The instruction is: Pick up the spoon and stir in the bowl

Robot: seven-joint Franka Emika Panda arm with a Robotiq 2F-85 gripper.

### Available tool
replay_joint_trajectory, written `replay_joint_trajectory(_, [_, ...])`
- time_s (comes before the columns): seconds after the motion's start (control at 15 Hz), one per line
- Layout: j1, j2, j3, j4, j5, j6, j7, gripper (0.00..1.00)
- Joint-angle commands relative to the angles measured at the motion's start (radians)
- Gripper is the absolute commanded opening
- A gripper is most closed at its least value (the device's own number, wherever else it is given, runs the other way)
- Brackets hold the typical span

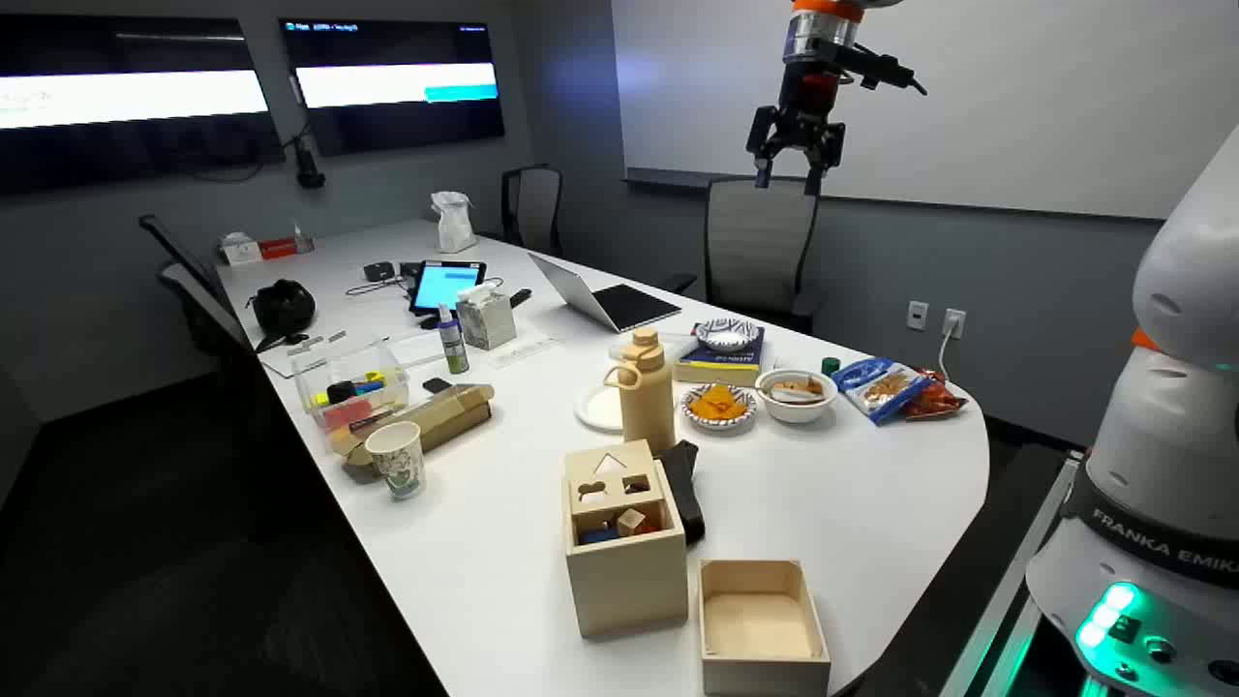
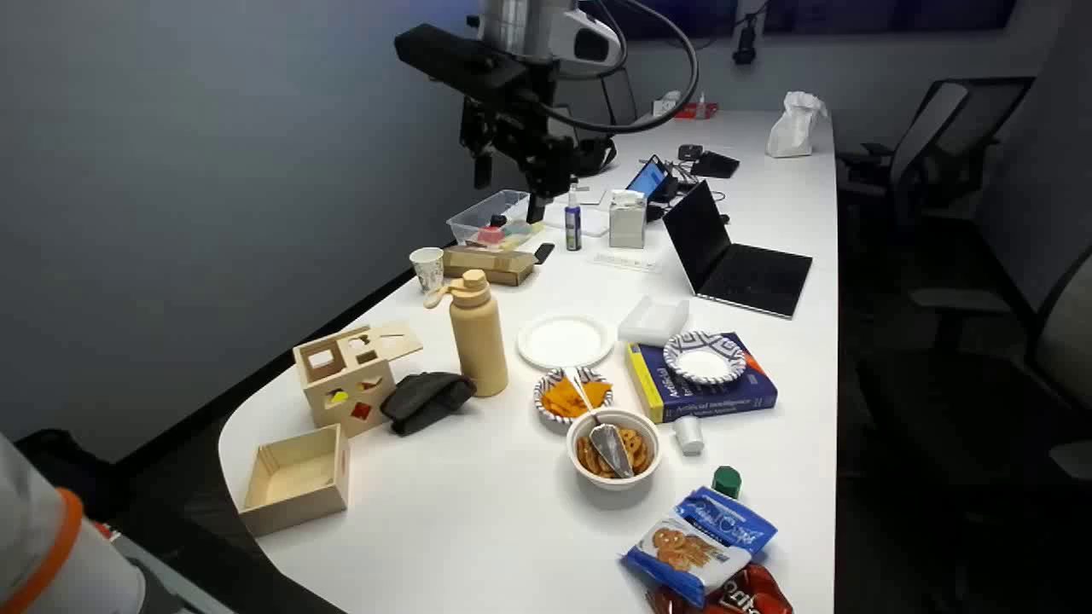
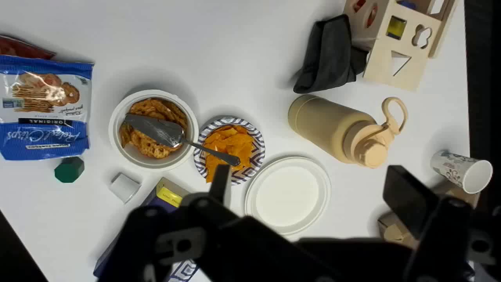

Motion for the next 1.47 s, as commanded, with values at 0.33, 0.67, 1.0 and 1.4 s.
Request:
replay_joint_trajectory(0.33, [-0.029,0.003,0.025,0.004,0.006,-0.004,-0.006,1.0])
replay_joint_trajectory(0.67, [-0.027,0.105,0.027,0.081,0.039,-0.046,0.042,1.0])
replay_joint_trajectory(1.0, [-0.028,0.388,0.07,0.245,0.113,-0.049,0.264,1.0])
replay_joint_trajectory(1.4, [-0.07,0.759,0.095,0.536,0.15,-0.097,0.512,1.0])
